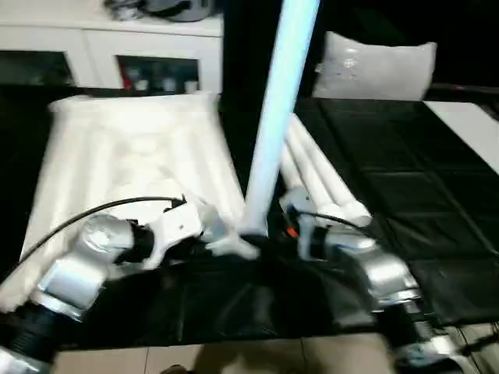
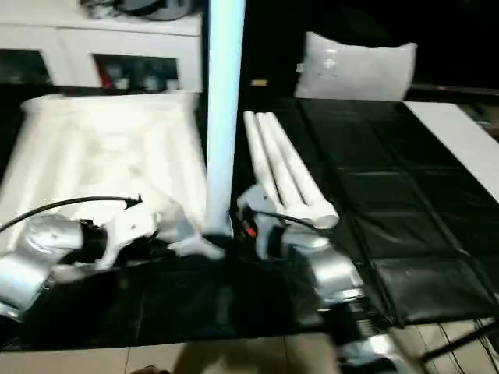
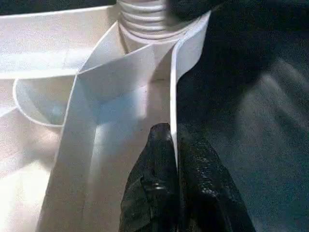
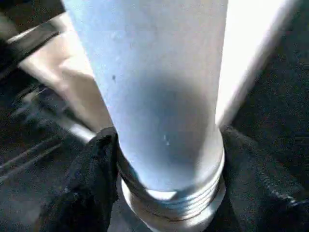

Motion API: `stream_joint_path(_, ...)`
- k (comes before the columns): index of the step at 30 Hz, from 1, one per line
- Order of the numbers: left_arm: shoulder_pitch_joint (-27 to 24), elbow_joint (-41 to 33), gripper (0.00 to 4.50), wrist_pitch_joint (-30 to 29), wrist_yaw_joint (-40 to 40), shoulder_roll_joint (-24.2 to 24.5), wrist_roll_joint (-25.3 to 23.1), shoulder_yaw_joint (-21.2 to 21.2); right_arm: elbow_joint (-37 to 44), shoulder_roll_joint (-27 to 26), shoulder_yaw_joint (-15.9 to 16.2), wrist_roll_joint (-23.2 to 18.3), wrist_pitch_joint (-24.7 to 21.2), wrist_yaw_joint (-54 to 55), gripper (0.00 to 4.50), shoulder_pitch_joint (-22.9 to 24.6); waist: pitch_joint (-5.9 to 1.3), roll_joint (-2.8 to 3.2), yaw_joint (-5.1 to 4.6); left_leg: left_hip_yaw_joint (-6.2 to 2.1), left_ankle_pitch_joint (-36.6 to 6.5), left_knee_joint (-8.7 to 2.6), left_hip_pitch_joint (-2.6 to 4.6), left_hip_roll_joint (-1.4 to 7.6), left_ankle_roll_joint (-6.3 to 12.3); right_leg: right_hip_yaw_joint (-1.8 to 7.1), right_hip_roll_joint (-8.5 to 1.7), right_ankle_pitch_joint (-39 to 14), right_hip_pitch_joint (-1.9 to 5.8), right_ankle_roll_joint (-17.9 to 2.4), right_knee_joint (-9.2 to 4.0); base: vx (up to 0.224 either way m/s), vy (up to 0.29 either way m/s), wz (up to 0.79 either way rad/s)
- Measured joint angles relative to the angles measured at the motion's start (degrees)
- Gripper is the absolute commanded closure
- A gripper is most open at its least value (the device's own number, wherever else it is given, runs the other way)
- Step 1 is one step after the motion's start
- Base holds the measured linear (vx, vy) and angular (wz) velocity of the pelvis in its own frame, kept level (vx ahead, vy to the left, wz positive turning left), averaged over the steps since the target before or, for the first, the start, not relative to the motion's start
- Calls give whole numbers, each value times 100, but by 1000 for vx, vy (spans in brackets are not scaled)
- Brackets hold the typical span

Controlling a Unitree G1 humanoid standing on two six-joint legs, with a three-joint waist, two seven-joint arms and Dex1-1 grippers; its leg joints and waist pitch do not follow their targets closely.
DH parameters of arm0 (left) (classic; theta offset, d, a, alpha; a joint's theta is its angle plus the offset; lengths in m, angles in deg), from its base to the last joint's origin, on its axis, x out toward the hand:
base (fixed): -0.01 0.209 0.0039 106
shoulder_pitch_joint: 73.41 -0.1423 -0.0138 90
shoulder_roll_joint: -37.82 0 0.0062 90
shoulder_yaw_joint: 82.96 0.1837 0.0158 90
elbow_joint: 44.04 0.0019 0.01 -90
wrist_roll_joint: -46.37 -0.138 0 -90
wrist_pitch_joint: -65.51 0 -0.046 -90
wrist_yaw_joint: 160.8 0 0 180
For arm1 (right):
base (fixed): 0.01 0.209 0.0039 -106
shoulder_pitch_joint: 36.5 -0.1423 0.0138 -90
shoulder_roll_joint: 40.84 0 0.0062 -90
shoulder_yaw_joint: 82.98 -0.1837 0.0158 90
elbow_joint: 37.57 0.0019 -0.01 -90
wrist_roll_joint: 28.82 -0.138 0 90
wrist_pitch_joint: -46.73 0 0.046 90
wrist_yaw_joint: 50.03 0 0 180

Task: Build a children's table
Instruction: Rotate leg to tighten

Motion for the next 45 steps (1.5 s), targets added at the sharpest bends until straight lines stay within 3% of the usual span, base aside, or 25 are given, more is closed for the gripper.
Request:
stream_joint_path(4,7,-215,450,-1021,-962,-902,-210,-180,-468,-541,-378,112,53,1122,176,-258,-4,-21,-11,0,0,0,6,-1,0,1,0,0,0,0,-4,0,0,0)
stream_joint_path(7,173,-93,450,-1453,-1726,-1624,-340,-221,-806,-821,-672,223,140,1919,176,-497,-7,-32,21,0,0,2,-5,-3,0,2,-1,0,-3,1,-11,0,0,0)
stream_joint_path(11,327,26,450,-1505,-1947,-1760,-334,-108,-972,-878,-740,304,401,2160,176,-556,-7,-32,82,-1,0,0,-15,-2,1,0,-1,7,-12,8,-9,0,0,0)
stream_joint_path(12,336,26,450,-1501,-1944,-1749,-334,-105,-979,-880,-741,304,439,2160,141,-555,-7,-32,89,-2,0,-3,-19,-2,0,-1,0,12,-16,15,-8,0,0,0)
stream_joint_path(18,400,26,450,-1350,-1778,-1464,-380,-42,-967,-935,-745,270,742,1972,79,-459,-7,-28,98,-3,0,-14,-41,2,0,-5,3,24,-33,16,-14,0,0,0)
stream_joint_path(26,400,333,450,-291,-1142,-763,-330,88,-268,-163,-333,248,946,771,11,24,-3,-21,168,-5,-1,-13,-61,1,3,-10,2,27,-32,15,-44,0,0,0)
stream_joint_path(34,283,433,450,754,329,232,7,229,484,977,157,224,1023,-795,4,130,0,-13,271,-5,-2,-15,-52,1,3,-10,1,27,-21,15,-45,0,0,0)
stream_joint_path(38,306,511,450,1094,837,422,89,315,602,1182,549,225,1000,-1504,4,126,-1,-14,277,-5,-2,-14,-50,-3,3,-9,-4,28,-16,13,-45,0,0,0)
stream_joint_path(45,428,710,450,1548,1405,645,141,461,608,1363,694,163,765,-2057,20,18,-6,-21,247,-5,-1,-14,-43,-2,2,-9,-3,31,-17,9,-36,0,0,0)
